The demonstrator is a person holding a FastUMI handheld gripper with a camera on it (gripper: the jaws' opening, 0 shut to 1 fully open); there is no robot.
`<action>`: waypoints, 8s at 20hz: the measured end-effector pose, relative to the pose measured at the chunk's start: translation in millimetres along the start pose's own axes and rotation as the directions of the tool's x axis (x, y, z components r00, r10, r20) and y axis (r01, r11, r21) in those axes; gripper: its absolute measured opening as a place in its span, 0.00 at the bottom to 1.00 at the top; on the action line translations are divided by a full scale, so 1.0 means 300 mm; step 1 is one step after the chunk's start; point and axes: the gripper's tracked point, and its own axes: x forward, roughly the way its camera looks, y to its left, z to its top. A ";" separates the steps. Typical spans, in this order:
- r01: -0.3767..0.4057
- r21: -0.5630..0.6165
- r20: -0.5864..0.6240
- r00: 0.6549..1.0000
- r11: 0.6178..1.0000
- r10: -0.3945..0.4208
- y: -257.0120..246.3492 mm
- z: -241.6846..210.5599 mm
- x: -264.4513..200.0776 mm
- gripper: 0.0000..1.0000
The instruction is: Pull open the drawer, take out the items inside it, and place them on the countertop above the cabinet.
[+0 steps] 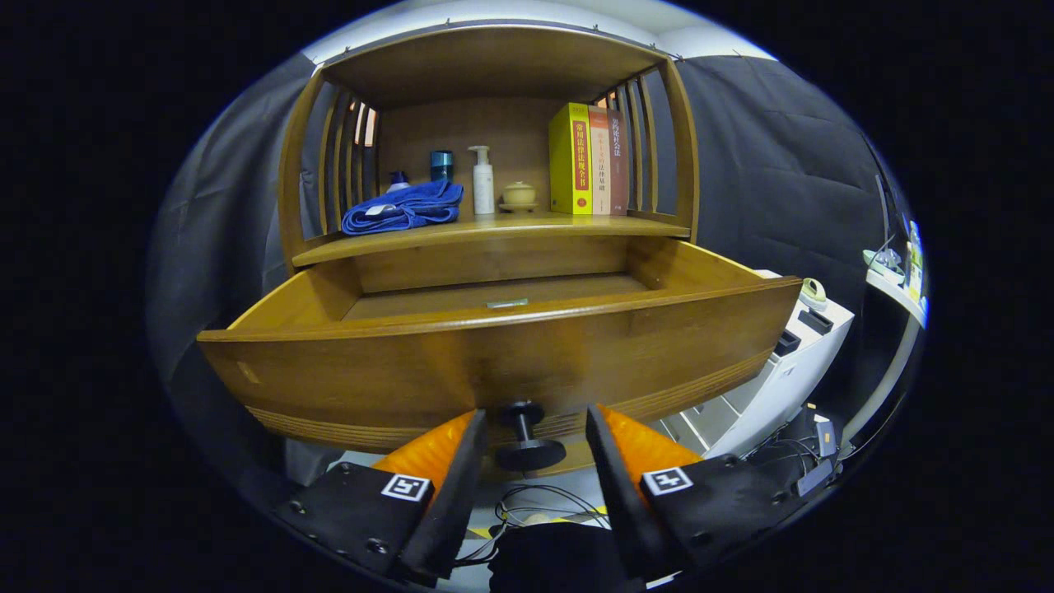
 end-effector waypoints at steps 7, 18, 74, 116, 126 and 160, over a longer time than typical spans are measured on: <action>0.003 0.042 0.082 0.997 0.999 -0.006 -0.038 0.146 -0.091 0.97; -0.005 0.103 0.204 0.979 0.995 -0.016 0.004 0.540 -0.019 0.96; -0.214 -0.090 -0.721 0.687 0.973 0.085 0.089 0.244 0.469 0.41; -0.180 -0.022 -0.544 0.828 0.983 0.139 0.090 0.730 0.619 0.40; -0.153 -0.082 -0.557 0.826 0.985 0.082 0.107 0.732 0.896 0.40; -0.075 -0.021 0.154 0.985 0.997 0.077 -0.021 1.024 0.229 0.99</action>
